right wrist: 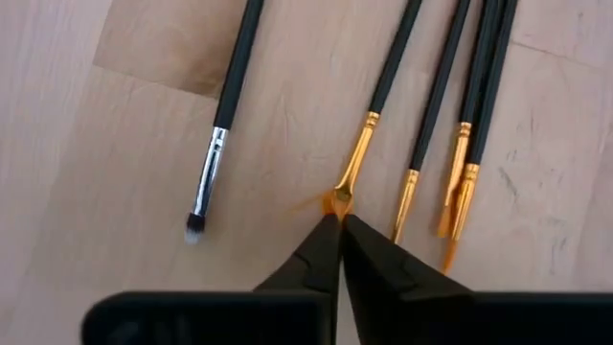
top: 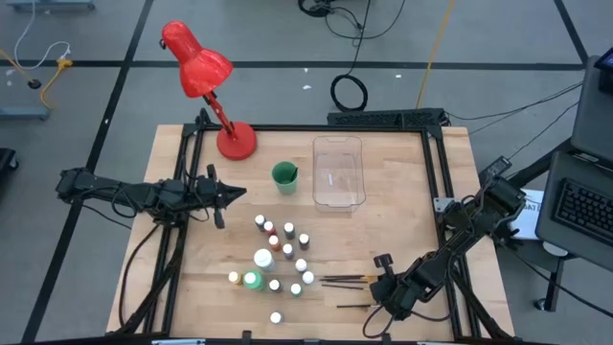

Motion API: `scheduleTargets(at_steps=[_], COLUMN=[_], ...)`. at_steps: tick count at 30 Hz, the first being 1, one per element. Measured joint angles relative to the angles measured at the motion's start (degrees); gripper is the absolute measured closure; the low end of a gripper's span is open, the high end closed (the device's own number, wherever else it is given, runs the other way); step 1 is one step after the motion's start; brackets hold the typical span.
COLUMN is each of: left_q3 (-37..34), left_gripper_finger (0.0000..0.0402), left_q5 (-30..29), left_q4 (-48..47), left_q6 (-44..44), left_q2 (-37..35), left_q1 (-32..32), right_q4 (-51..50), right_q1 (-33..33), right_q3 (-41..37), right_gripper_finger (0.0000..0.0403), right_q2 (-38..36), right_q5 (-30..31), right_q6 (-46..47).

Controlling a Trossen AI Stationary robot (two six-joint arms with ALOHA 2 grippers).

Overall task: Pick & Place Paint Supplies
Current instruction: Put the black paint brush into the green cup

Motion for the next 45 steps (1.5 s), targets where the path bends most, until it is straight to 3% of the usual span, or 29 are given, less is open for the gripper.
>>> scheduleTargets(at_steps=[4,7,16,21,23,27,30,33,36,40,45], left_q3=[0.0,0.0,0.0,0.0,0.0,0.0,0.0,0.0,0.0,0.28,4.93], left_gripper_finger=[0.038,0.038,0.038,0.038,0.038,0.038,0.038,0.0376,0.0354,0.0304,0.0224], left_q5=[0.0,0.0,0.0,0.01,0.36,2.01,2.89,8.19,11.89,12.5,12.71], left_q4=[0.0,0.04,0.33,1.84,3.78,9.34,13.89,19.89,28.21,40.0,41.09], left_q6=[-0.02,-0.04,-0.41,-1.86,-1.95,-1.12,0.64,3.81,6.39,8.68,10.81], left_q2=[0.0,0.02,0.02,0.91,2.3,6.88,11.19,16.55,22.47,29.5,36.84], left_q1=[-0.01,0.01,0.0,0.01,-0.01,-0.04,-0.03,-0.01,-0.1,-0.12,-0.12], right_q4=[-3.48,-5.22,-3.85,-1.54,4.37,23.68,35.76,49.4,59.5,64.32,68.75], right_q1=[0.36,1.64,4.75,0.32,-3.14,-14.91,-23.3,-29.95,-34.39,-36.02,-34.84], right_q3=[-0.32,-0.45,-0.24,-0.45,-1.92,-5.18,-7.5,-11.05,-14.82,-17.25,-19.05], right_gripper_finger=[0.04,0.0401,0.0402,0.0402,0.0402,0.0403,0.0403,0.0403,0.0403,0.0403,0.0403], right_q2=[-3.02,-6.67,-17.9,-21.73,-22.95,-24.5,-24.29,-22.81,-20.28,-17.38,-13.44], right_q5=[-1.07,1.78,19.56,31.03,32.15,19.85,4.27,-11.78,-22.49,-20.65,-14.77], right_q6=[0.16,-0.28,-6.11,-10.64,-16.62,-30.56,-39.08,-44.17,-46.21,-46.29,-46.42])
